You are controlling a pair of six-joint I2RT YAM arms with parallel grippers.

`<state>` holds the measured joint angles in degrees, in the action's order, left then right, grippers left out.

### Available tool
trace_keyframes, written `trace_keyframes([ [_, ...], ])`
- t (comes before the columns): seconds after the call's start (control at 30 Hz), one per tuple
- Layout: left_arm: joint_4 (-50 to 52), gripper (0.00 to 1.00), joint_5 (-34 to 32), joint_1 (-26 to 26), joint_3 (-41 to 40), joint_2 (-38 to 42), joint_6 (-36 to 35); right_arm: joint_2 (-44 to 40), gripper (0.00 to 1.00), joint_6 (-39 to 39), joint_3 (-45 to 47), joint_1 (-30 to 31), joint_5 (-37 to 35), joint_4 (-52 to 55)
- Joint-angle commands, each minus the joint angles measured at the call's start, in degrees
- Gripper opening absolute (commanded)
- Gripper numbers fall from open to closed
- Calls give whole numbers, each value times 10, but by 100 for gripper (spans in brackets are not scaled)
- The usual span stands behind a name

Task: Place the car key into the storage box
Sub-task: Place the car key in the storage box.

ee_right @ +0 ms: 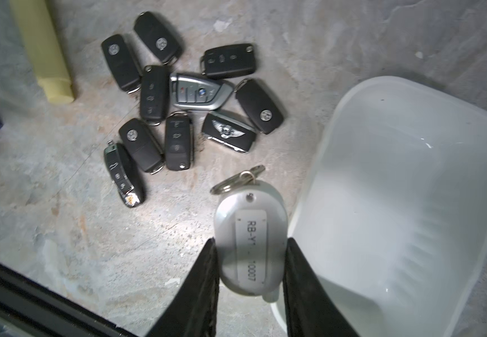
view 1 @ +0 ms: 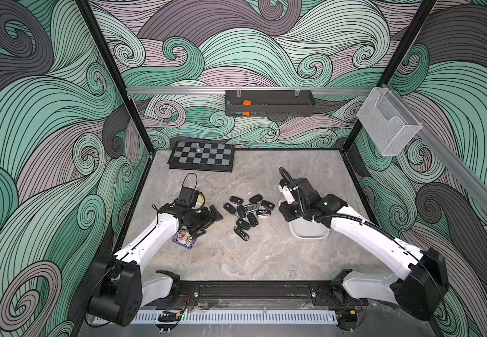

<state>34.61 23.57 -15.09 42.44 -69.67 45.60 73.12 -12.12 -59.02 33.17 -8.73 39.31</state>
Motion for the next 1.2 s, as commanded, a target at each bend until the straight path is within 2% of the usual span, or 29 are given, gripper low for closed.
trace_keyframes([
  [0.0,-9,98,3,-4,-5,5,-12,22,33,15,-18,-40,-13,12],
  [0.4,38,98,-27,-5,-18,50,-60,165,32,3,-28,-132,-29,-19],
  [0.63,50,98,-36,-5,-25,62,-77,266,32,0,-72,-134,9,-46],
  [0.83,57,98,-40,-5,-22,64,-85,319,33,-26,-110,-134,29,-46],
  [1.07,62,98,-42,-5,-24,66,-85,353,38,-49,-139,-133,54,-46],
  [1.17,64,98,-42,-4,-20,64,-83,361,44,-54,-148,-133,60,-44],
])
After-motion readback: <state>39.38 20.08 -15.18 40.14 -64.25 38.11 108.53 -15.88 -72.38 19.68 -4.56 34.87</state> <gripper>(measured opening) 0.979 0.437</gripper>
